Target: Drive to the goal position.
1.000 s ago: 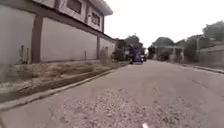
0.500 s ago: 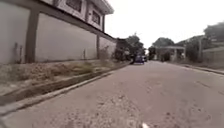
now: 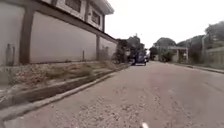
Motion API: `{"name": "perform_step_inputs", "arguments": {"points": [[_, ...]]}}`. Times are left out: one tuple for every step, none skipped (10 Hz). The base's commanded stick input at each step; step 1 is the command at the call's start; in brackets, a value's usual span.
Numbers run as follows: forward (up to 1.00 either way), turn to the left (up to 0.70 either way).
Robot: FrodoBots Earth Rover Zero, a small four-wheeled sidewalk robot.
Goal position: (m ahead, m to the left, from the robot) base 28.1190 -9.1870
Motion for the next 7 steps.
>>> {"name": "perform_step_inputs", "arguments": {"points": [[0.7,-0.34],[0.7,-0.34],[0.7,-0.34],[0.7,-0.34],[0.7,-0.34],[0.7,-0.3],[0.7,-0.14]]}}
